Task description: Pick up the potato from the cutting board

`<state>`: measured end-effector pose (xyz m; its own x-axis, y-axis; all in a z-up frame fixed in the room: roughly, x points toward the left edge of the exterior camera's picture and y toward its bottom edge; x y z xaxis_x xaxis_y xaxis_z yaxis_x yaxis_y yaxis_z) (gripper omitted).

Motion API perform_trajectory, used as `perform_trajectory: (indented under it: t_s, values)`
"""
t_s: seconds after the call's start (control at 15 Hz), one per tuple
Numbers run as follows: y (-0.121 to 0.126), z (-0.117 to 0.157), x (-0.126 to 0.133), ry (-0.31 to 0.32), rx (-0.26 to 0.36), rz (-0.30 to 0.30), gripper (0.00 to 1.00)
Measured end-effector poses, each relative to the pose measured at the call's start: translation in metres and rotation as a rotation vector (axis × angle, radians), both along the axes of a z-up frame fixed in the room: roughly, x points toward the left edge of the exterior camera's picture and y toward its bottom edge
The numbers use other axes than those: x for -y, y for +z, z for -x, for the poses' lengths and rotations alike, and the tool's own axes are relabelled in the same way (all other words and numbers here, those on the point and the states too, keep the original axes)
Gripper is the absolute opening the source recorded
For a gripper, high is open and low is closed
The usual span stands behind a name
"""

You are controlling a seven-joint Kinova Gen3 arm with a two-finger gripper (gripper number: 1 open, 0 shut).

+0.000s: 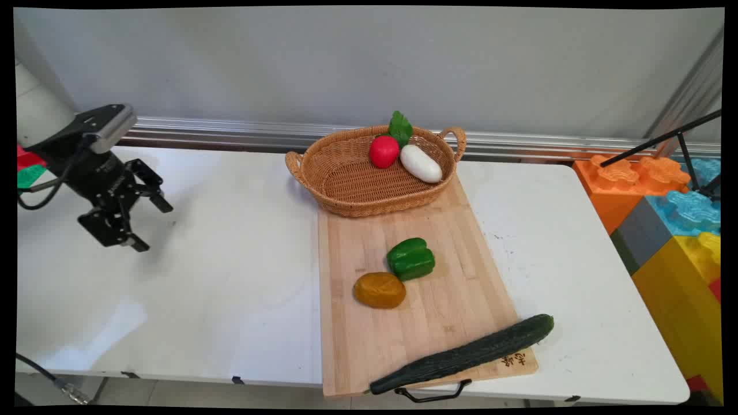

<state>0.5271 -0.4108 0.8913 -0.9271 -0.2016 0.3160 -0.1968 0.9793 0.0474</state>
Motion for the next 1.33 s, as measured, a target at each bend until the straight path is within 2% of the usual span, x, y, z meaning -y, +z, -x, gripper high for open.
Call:
perform_trajectory:
  t_s: [0.47, 1.07, 1.33]
  values:
    - [-0.005, 0.054, 0.005, 0.018, -0.084, 0.029, 1.0]
    - [-0.013, 0.16, 0.007, 0.03, -0.208, 0.044, 1.0]
    - [-0.025, 0.199, 0.01, 0.039, -0.245, 0.055, 1.0]
